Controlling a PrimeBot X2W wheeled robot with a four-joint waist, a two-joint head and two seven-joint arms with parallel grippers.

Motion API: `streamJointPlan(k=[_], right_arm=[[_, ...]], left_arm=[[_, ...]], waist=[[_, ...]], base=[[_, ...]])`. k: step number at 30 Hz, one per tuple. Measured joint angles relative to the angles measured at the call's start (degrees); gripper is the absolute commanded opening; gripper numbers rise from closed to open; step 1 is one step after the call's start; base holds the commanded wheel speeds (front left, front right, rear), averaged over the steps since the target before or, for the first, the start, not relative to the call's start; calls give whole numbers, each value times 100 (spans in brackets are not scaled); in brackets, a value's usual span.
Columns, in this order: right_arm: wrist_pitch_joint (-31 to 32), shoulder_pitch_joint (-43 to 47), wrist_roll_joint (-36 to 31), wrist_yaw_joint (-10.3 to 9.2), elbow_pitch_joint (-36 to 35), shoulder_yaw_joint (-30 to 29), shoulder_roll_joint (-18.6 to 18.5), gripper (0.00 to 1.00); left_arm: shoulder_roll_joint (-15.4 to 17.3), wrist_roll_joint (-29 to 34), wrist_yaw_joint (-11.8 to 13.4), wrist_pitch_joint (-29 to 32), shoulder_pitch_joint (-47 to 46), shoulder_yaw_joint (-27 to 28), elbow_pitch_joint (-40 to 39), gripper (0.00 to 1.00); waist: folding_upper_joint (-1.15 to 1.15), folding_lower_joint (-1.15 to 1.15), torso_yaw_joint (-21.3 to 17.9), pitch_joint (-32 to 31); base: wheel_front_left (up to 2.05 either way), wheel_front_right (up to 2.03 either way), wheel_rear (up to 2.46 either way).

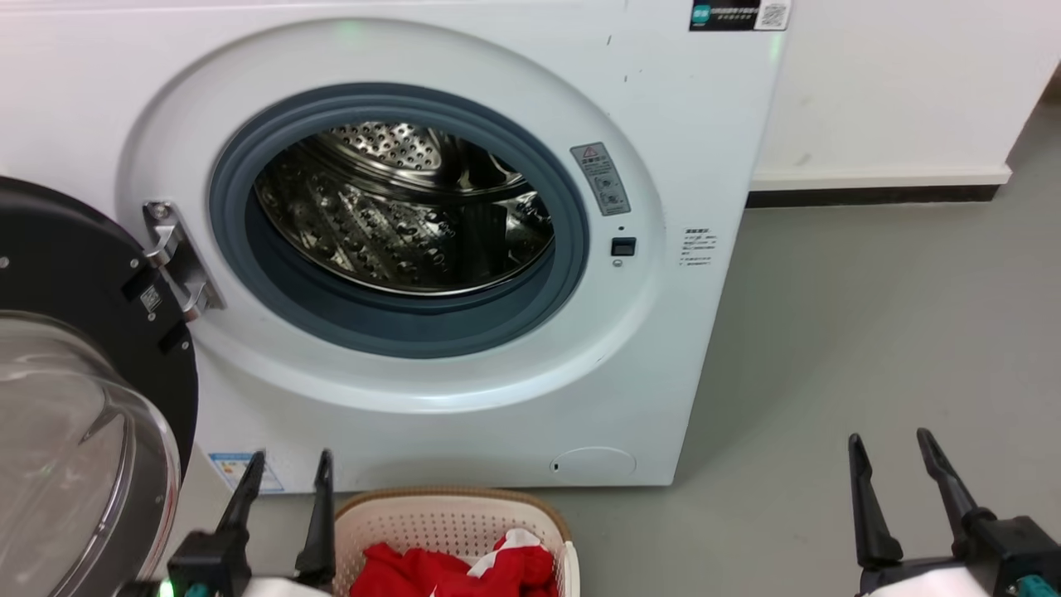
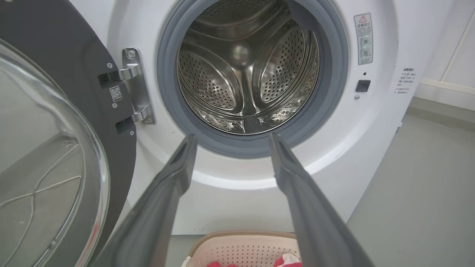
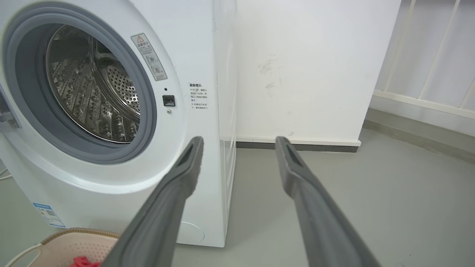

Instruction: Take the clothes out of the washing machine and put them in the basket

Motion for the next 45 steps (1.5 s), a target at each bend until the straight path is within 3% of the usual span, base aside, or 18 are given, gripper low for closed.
streamJointPlan(k=[8,23,27,28,33,45], right_arm=[[0,174,58,0,-24,34,-1,100],[0,209,157,0,-37,77,0,100],[0,209,155,0,-38,77,0,100],[0,210,152,1,-27,76,1,0],[30,232,227,1,216,92,9,0],[341,158,1648,1,358,86,7,0]], left_arm=[[-468,370,-45,0,556,483,-200,100],[-776,912,-187,0,666,756,-245,100],[-839,771,-200,0,658,877,-247,100],[-842,787,-210,0,654,890,-250,0],[-888,714,-212,77,691,879,25,0],[-888,-634,-313,420,503,956,154,0]], waist=[[0,1,-120,-142],[0,1,-150,-219],[0,1,-146,-193],[0,1,-146,-181],[0,2,-143,-177],[0,2,-110,-130]], base=[[0,0,0],[0,0,0],[0,0,0],[0,0,0],[0,0,0],[0,0,0]])
